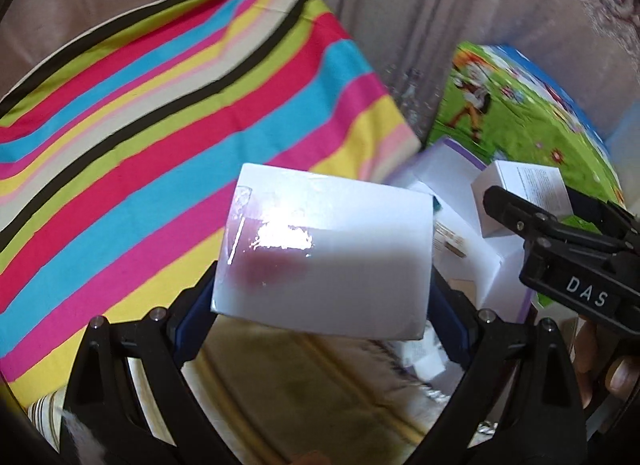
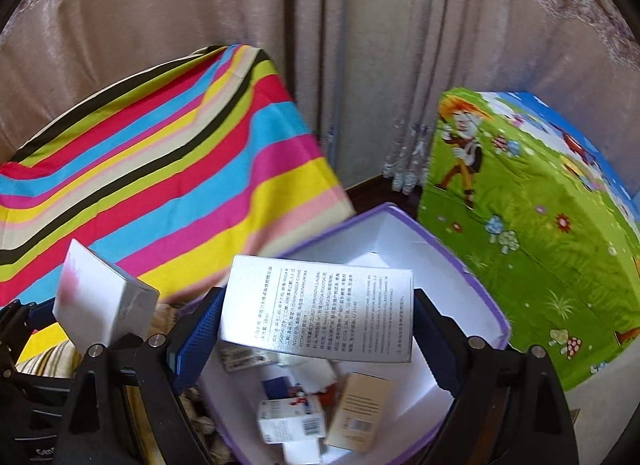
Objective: Organize rigid objects
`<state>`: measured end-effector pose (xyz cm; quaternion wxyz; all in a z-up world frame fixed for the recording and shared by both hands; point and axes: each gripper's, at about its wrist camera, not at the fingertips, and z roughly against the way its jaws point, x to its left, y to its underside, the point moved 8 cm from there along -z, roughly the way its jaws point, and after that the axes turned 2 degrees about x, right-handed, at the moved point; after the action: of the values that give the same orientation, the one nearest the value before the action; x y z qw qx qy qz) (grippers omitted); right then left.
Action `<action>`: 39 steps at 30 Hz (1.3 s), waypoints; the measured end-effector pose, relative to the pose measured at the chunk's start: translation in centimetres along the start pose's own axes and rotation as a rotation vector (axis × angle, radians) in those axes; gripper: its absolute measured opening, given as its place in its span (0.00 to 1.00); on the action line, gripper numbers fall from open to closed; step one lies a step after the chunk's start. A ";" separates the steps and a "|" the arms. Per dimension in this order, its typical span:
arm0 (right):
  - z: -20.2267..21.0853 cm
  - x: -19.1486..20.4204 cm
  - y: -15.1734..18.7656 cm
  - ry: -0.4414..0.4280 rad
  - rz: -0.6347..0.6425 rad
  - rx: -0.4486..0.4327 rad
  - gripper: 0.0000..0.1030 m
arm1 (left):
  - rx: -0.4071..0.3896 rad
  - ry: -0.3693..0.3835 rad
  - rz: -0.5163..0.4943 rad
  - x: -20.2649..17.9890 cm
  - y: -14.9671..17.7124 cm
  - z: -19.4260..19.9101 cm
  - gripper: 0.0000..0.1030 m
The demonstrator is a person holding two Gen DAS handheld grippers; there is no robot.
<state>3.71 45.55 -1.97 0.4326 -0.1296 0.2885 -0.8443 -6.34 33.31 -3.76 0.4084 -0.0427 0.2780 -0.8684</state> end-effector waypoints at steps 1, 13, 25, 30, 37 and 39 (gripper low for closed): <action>0.0 -0.5 0.1 0.006 -0.007 0.001 0.87 | 0.005 0.005 -0.008 -0.4 -0.1 -0.2 0.92; -0.2 -5.6 1.7 0.066 -0.062 0.016 0.87 | 0.066 0.074 -0.056 -5.1 0.0 -2.3 0.92; -0.4 -7.6 2.6 0.088 -0.087 0.023 0.88 | 0.112 0.130 -0.072 -7.2 0.4 -3.3 0.92; -0.5 -8.0 2.8 0.085 -0.103 0.023 0.90 | 0.123 0.126 -0.063 -7.3 0.6 -3.6 0.97; -0.3 -8.4 2.8 0.074 -0.111 0.018 0.91 | 0.109 0.076 -0.112 -7.5 0.8 -2.9 0.99; -0.2 -8.5 2.9 0.073 -0.113 0.016 0.91 | 0.109 0.057 -0.115 -7.4 1.0 -2.8 0.99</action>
<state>10.54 51.09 -3.62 0.3746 -0.1111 0.2894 -0.8738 -1.62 39.48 -5.46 0.3514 -0.0114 0.2387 -0.9052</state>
